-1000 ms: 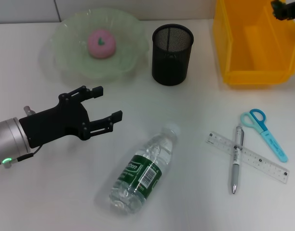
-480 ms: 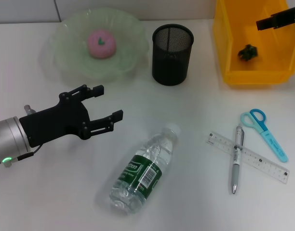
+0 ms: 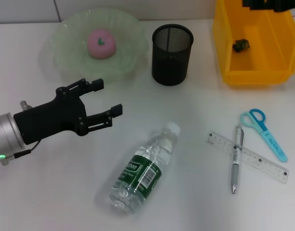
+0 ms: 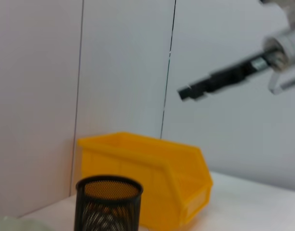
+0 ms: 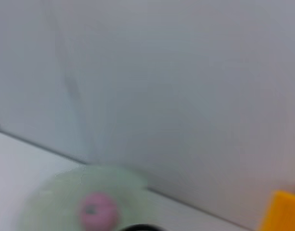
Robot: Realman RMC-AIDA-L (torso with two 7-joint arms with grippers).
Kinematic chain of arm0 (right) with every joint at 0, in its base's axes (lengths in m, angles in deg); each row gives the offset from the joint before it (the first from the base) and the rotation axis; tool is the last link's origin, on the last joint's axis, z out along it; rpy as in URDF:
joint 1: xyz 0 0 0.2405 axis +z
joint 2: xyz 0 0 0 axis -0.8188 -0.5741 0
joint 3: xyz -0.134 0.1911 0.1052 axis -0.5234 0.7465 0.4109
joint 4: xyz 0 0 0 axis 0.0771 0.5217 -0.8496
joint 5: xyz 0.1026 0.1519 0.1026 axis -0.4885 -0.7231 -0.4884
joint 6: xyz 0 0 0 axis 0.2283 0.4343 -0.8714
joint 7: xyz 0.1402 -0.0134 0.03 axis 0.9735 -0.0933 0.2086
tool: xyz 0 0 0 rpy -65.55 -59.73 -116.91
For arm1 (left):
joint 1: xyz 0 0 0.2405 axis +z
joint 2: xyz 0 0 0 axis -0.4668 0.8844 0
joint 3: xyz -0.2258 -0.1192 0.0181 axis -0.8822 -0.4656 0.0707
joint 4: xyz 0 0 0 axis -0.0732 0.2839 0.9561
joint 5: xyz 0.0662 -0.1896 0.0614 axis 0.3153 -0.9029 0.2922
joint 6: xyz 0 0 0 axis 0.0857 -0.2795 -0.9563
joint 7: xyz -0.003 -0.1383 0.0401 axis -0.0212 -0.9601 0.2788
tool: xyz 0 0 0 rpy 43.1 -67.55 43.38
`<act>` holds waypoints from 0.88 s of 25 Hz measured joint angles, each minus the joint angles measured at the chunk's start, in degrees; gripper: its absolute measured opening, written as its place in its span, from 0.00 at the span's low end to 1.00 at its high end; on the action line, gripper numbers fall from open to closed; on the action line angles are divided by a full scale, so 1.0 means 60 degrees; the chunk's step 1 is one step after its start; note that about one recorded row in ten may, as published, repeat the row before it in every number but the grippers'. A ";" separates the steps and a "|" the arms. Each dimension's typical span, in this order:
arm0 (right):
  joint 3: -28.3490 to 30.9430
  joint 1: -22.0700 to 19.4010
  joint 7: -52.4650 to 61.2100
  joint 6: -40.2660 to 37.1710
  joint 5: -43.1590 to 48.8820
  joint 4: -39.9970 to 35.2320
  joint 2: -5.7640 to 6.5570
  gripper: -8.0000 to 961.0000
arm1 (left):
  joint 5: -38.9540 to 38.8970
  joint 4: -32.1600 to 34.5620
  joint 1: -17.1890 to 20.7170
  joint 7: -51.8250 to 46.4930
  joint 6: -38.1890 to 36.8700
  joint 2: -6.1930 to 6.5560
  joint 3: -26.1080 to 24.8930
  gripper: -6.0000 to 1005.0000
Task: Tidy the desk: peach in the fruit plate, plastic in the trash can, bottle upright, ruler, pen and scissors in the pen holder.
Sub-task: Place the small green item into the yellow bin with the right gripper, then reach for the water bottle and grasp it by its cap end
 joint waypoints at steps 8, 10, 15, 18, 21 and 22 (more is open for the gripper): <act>0.0045 -0.2318 -0.5037 -0.1814 -0.4440 0.1888 0.0012 0.80 | -0.0019 0.1121 0.0137 -0.1814 -0.1048 -0.0028 -0.0007 0.84; 0.0122 -0.2470 -0.5969 -0.2111 -0.4477 0.2710 0.0016 0.80 | 0.0011 0.2071 0.0209 -0.3446 -0.1093 -0.0075 0.0214 0.84; 0.0706 -0.2626 -0.7960 -0.2250 -0.4462 0.4810 0.0033 0.80 | 0.0358 0.4844 0.0805 -0.6853 0.0306 -0.0087 0.1914 0.84; 0.1068 -0.2643 -0.8570 -0.2254 -0.4374 0.5471 0.0059 0.80 | 0.1332 0.6748 0.1244 -0.8837 0.1591 -0.0071 0.3217 0.83; 0.1376 -0.2638 -0.8725 -0.2205 -0.4167 0.5743 0.0081 0.80 | 0.3644 0.9157 0.1473 -1.1680 0.2650 -0.0078 0.4927 0.83; 0.1376 -0.2638 -0.8725 -0.2205 -0.4167 0.5743 0.0081 0.80 | 0.3644 0.9157 0.1473 -1.1680 0.2650 -0.0078 0.4927 0.83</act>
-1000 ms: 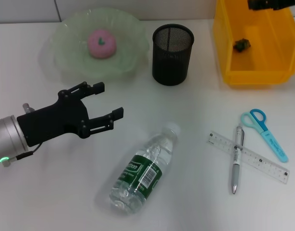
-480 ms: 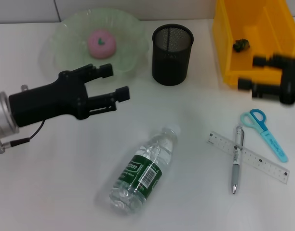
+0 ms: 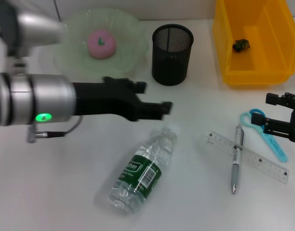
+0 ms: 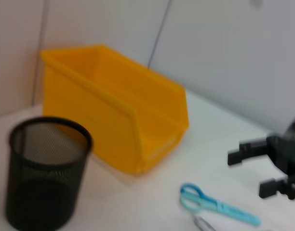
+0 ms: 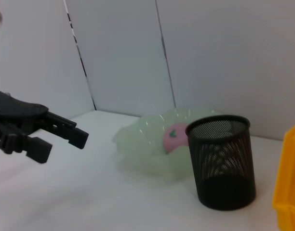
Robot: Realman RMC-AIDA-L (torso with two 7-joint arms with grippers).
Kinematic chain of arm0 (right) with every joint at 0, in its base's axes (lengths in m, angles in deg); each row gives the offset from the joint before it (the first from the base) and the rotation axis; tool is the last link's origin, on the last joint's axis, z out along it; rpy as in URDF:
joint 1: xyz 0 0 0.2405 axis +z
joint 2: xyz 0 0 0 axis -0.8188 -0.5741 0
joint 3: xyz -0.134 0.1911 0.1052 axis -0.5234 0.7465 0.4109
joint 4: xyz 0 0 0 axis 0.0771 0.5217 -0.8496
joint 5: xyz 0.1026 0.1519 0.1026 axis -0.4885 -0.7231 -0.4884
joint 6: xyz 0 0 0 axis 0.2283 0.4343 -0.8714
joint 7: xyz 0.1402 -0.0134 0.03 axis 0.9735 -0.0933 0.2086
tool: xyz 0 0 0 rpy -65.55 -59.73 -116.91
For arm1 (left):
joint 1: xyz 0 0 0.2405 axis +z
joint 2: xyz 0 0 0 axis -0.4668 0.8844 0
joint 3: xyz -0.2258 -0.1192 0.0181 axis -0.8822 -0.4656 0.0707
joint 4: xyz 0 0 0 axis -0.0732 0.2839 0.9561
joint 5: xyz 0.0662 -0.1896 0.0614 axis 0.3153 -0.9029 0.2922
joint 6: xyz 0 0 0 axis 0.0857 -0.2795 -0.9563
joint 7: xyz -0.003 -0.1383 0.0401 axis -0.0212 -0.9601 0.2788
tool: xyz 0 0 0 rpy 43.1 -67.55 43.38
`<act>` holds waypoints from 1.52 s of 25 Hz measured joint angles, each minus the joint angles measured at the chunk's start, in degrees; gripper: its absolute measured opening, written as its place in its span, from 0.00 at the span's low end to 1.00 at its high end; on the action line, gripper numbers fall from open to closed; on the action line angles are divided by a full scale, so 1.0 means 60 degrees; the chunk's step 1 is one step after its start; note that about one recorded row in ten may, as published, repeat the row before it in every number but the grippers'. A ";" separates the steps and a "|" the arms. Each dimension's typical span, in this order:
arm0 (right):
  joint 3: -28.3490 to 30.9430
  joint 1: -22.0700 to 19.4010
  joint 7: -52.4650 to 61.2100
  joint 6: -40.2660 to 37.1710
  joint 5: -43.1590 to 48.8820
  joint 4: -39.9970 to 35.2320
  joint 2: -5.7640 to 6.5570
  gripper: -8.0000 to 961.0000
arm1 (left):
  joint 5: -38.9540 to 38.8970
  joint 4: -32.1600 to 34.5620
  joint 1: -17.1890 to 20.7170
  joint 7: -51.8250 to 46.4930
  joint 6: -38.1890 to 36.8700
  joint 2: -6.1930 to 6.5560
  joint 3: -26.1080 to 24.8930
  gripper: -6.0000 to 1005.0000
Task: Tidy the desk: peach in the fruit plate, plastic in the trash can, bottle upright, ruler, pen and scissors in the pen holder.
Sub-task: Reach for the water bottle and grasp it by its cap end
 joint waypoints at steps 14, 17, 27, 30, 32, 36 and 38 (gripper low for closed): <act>0.0243 0.0216 -0.0267 0.0104 0.0441 0.0309 -0.0059 0.80 | 0.5721 0.0363 -0.2534 -0.5933 0.0756 -0.0085 0.3878 0.81; 0.0246 0.0221 -0.0305 0.0148 0.0442 0.0323 -0.0060 0.80 | 0.5693 0.0011 -0.2741 -0.5997 0.0897 -0.0084 0.3891 0.81; 0.0244 0.0307 -0.0314 0.0197 0.0442 0.0373 -0.0060 0.80 | 0.5165 -0.1565 -0.3666 -0.6049 0.1265 -0.0080 0.3908 0.79; 0.0233 0.0318 -0.0318 0.0197 0.0442 0.0377 -0.0070 0.80 | 0.5142 -0.1667 -0.3705 -0.6059 0.1310 -0.0080 0.3908 0.79; 0.0230 0.0324 -0.0321 0.0199 0.0442 0.0378 -0.0071 0.80 | 0.4900 -0.2282 -0.3930 -0.6079 0.1543 -0.0080 0.3856 0.79; 0.0194 0.0324 -0.0317 0.0268 0.0442 0.0378 -0.0074 0.80 | 0.4722 -0.2783 -0.4128 -0.6082 0.1717 -0.0081 0.3828 0.78; 0.0183 0.0323 -0.0310 0.0293 0.0442 0.0378 -0.0075 0.80 | 0.4701 -0.2918 -0.4186 -0.6084 0.1760 -0.0081 0.3828 0.78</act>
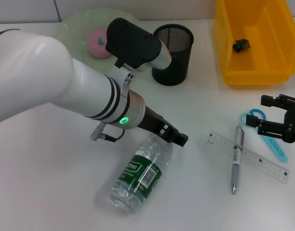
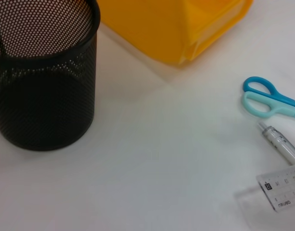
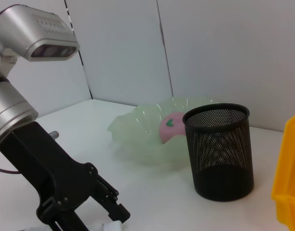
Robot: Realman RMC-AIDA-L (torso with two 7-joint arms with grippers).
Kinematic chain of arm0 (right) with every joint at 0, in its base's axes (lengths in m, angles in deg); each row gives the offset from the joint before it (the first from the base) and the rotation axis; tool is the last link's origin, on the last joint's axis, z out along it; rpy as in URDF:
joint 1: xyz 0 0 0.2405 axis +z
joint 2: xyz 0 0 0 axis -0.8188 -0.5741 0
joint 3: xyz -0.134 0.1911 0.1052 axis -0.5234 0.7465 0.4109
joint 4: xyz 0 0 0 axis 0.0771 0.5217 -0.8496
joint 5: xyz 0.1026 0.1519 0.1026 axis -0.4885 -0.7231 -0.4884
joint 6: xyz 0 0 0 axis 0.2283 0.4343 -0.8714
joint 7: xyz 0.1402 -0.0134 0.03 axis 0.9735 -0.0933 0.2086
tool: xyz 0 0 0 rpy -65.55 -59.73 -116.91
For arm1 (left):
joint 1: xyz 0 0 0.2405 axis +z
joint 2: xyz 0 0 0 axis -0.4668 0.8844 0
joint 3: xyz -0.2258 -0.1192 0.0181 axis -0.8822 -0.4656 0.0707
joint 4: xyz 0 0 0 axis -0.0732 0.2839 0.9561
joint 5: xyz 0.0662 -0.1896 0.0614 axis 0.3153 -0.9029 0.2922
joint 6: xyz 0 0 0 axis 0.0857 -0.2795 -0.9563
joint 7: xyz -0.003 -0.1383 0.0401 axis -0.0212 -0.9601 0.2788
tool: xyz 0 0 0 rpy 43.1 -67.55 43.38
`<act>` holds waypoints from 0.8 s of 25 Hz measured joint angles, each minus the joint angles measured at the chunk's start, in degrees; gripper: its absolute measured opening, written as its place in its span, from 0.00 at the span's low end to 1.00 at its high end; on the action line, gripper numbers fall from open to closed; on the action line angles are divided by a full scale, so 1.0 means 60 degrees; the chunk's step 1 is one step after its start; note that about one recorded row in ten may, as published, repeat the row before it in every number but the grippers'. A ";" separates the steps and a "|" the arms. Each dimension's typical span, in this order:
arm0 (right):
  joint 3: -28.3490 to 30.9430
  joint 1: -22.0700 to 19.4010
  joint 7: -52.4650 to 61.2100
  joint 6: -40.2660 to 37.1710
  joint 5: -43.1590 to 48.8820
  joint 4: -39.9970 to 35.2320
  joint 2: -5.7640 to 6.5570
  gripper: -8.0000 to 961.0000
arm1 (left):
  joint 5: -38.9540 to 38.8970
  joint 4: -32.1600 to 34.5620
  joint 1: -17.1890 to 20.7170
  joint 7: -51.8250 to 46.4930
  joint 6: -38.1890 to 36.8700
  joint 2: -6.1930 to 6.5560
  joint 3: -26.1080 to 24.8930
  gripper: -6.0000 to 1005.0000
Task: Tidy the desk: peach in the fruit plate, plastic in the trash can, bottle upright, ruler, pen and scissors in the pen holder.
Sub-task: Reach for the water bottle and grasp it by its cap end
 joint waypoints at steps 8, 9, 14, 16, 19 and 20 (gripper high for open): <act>-0.0002 0.0084 0.0057 0.0007 0.0000 0.0042 0.0000 0.80 | 0.0000 -0.0180 -0.0034 0.0031 0.0077 0.0000 0.0063 0.77; 0.0002 0.0096 0.0058 0.0007 0.0000 0.0066 0.0000 0.80 | 0.0000 -0.0194 -0.0051 0.0047 0.0074 0.0000 0.0069 0.77; 0.0038 0.0143 0.0063 0.0007 -0.0001 0.0182 0.0000 0.80 | -0.0006 -0.0446 -0.0276 0.0178 -0.0037 0.0000 0.0061 0.76; 0.0035 0.0153 0.0065 0.0005 -0.0001 0.0191 0.0000 0.80 | -0.0010 -0.0481 -0.0324 0.0282 -0.0084 0.0000 0.0080 0.76; 0.0034 0.0161 0.0070 0.0004 -0.0001 0.0190 0.0000 0.80 | -0.0012 -0.0492 -0.0359 0.0424 -0.0167 0.0000 0.0104 0.71; 0.0042 0.0162 0.0074 0.0001 -0.0001 0.0190 0.0000 0.80 | -0.0012 -0.0492 -0.0359 0.0424 -0.0167 0.0000 0.0104 0.67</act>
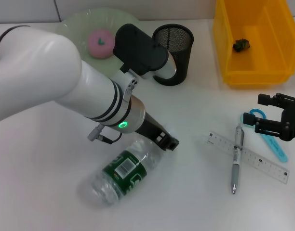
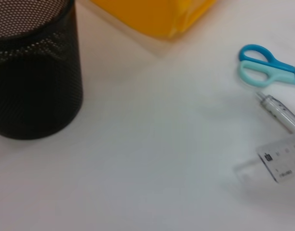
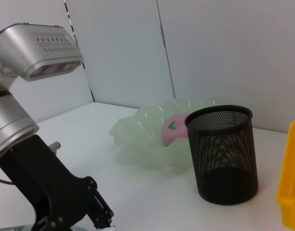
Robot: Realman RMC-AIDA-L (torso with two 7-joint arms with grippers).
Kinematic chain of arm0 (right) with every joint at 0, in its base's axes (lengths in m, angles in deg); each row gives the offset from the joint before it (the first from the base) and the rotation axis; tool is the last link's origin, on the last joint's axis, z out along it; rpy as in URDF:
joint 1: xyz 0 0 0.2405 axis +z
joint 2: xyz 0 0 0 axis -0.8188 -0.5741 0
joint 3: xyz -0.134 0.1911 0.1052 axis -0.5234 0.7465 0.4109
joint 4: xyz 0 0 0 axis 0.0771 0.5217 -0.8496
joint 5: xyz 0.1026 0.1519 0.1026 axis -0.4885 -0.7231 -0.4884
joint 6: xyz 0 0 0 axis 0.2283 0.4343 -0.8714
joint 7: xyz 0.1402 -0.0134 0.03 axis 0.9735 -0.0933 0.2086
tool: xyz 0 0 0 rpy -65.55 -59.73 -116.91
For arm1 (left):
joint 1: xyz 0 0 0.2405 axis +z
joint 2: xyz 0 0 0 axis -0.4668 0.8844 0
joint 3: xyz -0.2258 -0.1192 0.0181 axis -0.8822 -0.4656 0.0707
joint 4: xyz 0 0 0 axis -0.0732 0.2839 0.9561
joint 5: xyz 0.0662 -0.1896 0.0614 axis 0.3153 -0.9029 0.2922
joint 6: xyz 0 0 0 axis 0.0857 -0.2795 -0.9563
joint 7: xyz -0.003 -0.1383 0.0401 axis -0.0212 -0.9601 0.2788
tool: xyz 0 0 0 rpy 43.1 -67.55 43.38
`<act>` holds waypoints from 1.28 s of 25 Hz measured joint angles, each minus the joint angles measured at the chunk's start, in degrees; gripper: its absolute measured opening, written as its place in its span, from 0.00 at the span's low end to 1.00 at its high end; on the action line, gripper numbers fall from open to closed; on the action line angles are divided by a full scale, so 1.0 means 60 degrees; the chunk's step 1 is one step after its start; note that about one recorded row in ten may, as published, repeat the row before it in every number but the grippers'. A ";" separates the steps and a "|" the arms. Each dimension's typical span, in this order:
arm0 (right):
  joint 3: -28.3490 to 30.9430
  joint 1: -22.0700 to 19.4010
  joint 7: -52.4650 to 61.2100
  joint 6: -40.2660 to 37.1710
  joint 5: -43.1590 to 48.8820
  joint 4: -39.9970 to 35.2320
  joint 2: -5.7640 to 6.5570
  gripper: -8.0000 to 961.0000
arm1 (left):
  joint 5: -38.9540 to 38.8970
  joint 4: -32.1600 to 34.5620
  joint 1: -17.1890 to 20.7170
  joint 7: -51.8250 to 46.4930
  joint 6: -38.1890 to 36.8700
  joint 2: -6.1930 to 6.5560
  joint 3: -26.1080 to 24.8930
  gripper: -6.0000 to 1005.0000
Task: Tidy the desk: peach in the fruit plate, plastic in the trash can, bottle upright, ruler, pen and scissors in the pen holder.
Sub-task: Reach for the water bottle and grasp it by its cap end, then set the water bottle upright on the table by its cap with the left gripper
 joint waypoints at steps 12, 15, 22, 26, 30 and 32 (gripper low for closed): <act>0.0020 -0.0003 0.0017 -0.0012 -0.0053 -0.0001 0.0000 0.80 | 0.0343 0.2152 0.1213 0.1762 -0.0760 0.0075 -0.0634 0.45; 0.0021 -0.0003 0.0018 -0.0025 -0.0060 -0.0017 0.0001 0.80 | 0.0009 0.3060 0.2206 0.3150 -0.0932 0.0086 -0.1802 0.45; 0.0021 0.0066 0.0072 -0.0067 -0.0061 -0.0053 0.0001 0.80 | -0.2536 0.3426 0.3635 0.6186 -0.1673 0.0103 -0.4777 0.45; 0.0022 0.0158 0.0221 -0.0086 -0.0026 -0.0086 0.0001 0.80 | -0.3226 0.3215 0.3872 0.6876 -0.1935 0.0103 -0.5467 0.45; 0.0021 0.0202 0.0245 -0.0088 -0.0020 -0.0097 0.0001 0.80 | -0.4159 0.2523 0.4112 0.8009 -0.2209 0.0102 -0.6489 0.45; 0.0014 0.0212 0.0247 -0.0089 -0.0016 -0.0097 0.0001 0.80 | -0.4159 0.2523 0.4112 0.8009 -0.2209 0.0102 -0.6489 0.45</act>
